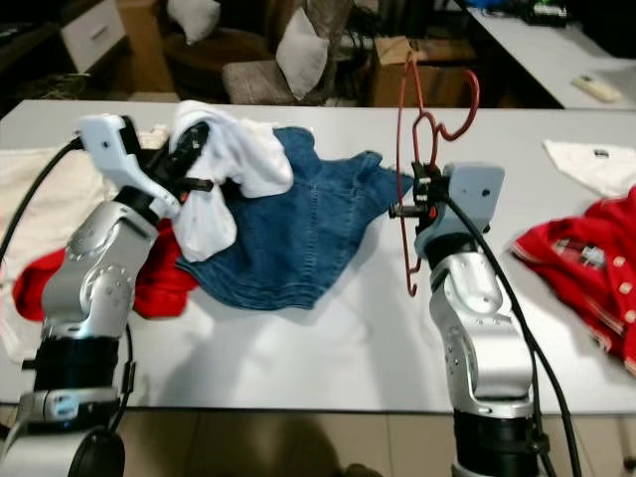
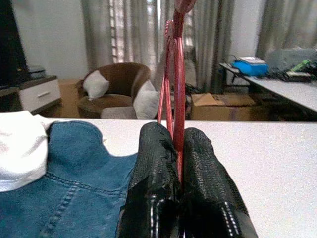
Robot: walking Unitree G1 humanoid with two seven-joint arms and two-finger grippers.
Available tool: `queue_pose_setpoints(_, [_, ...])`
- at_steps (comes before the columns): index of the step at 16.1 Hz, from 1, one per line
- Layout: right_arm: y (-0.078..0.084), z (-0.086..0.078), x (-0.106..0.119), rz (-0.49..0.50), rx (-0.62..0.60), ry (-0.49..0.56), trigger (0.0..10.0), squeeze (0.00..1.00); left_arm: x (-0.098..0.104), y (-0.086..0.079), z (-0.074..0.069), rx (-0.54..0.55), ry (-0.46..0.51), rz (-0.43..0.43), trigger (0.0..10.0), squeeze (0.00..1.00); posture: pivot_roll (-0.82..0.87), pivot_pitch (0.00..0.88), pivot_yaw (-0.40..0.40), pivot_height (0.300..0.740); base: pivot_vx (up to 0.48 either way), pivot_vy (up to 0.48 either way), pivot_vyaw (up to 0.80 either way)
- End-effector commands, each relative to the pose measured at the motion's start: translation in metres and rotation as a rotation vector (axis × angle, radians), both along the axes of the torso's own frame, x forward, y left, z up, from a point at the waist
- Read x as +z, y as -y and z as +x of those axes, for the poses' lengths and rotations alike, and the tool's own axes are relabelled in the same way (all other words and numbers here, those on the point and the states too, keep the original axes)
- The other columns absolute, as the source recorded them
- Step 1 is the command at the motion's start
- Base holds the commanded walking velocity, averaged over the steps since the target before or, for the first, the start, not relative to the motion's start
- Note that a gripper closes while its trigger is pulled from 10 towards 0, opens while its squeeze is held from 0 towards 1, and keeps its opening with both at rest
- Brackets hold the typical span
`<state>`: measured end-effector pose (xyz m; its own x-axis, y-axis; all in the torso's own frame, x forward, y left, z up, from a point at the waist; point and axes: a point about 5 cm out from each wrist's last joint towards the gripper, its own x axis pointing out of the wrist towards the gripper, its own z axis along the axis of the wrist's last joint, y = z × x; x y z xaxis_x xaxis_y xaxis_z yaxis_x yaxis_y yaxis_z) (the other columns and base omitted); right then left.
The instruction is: Hang hanger
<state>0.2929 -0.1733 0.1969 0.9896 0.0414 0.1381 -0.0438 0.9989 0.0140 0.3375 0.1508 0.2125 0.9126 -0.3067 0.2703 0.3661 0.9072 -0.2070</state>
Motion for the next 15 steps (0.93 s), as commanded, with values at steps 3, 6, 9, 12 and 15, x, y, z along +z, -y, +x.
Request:
queue_pose_setpoints(3, [0.0043,0.0027,-0.0037,-0.041,0.008,-0.038,10.0,0.00,0.0061,0.0096,-0.0017,-0.007,0.008,-0.006,10.0,0.00,-0.06,0.000,0.003,0.740,0.000,-0.433,0.00])
queue_pose_setpoints(6, [0.0018,0.0031,-0.0040,-0.068,0.041,-0.052,10.0,0.00,0.0030,0.0078,-0.0044,0.020,-0.006,-0.001,10.0,0.00,-0.06,0.000,-0.007,0.740,0.000,-0.430,0.00])
queue_pose_setpoints(9, [0.0017,0.0029,-0.0054,-0.077,0.045,-0.056,10.0,0.00,-0.0008,0.0095,-0.0046,0.022,-0.021,-0.003,10.0,0.00,-0.07,0.000,0.000,0.740,0.000,-0.428,0.00])
queue_pose_setpoints(12, [0.0017,0.0024,-0.0058,-0.075,0.040,-0.057,10.0,0.00,-0.0004,0.0115,-0.0036,0.015,-0.026,0.002,10.0,0.00,-0.07,0.000,0.009,0.740,0.000,-0.430,0.00])
queue_pose_setpoints(15, [0.0004,0.0017,-0.0059,-0.075,0.040,-0.055,10.0,0.00,-0.0002,0.0106,-0.0022,0.014,-0.031,0.006,10.0,0.00,-0.07,0.000,0.022,0.740,0.000,-0.431,0.00])
